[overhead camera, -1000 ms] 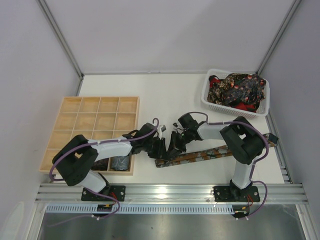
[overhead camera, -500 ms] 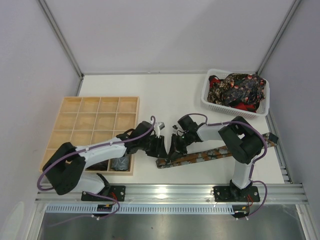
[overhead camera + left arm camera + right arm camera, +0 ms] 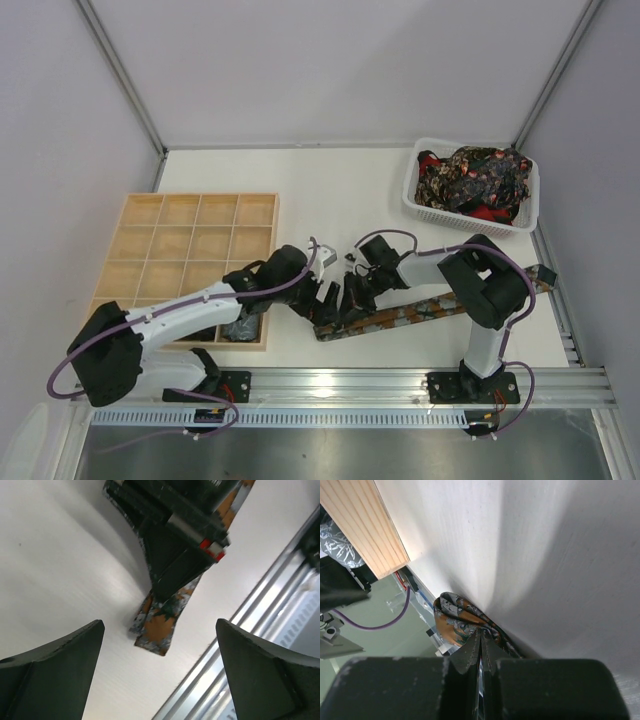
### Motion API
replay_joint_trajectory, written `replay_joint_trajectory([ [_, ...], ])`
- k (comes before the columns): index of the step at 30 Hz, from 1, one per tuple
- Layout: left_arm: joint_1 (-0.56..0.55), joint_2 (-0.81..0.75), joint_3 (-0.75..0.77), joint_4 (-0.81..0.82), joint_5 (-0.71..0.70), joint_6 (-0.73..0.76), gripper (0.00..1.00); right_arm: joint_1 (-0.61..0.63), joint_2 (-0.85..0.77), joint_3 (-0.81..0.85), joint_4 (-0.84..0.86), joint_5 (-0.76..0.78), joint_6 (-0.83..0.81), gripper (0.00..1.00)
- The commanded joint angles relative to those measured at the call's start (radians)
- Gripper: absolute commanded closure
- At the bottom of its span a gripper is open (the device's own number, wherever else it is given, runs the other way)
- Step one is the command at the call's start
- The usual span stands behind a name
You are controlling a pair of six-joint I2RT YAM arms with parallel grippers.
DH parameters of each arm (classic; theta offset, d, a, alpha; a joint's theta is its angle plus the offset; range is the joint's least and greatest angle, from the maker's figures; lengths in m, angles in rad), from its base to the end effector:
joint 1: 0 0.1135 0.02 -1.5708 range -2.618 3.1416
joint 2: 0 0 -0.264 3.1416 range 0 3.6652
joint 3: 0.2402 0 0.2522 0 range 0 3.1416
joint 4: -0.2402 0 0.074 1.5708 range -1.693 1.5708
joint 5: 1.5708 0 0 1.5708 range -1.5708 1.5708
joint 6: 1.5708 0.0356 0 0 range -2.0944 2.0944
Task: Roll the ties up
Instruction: Roll the tie
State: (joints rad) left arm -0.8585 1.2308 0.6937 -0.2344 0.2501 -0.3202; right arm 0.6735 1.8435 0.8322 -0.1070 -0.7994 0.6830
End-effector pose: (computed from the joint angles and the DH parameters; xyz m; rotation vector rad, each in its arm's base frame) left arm 0.1573 -0.1957 0.2130 0.7863 2.3552 -0.8412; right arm 0.2304 0.2165 0.1031 0.2488 -2.6910 -1.2733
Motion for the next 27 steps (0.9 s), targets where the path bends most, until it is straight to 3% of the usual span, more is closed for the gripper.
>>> replay_joint_trajectory([
  [1,-0.027,0.028,-0.002,-0.037,-0.094,0.141,0.0,-0.002,-0.007,-0.045,0.015,0.055,-0.031,0.96],
  [6,-0.082,0.093,0.038,-0.071,-0.137,0.265,0.0,-0.005,-0.006,-0.062,0.058,0.042,0.003,0.96],
  [16,-0.154,0.229,0.058,-0.013,-0.071,0.305,0.08,-0.003,-0.007,-0.062,0.089,0.043,0.047,0.96],
  [21,-0.16,0.366,0.13,-0.077,-0.103,0.302,0.19,-0.005,-0.015,-0.047,0.079,0.046,0.055,0.96],
  [27,-0.178,0.366,0.133,-0.066,-0.124,0.305,0.29,-0.005,-0.053,-0.028,0.053,0.039,0.075,0.96],
])
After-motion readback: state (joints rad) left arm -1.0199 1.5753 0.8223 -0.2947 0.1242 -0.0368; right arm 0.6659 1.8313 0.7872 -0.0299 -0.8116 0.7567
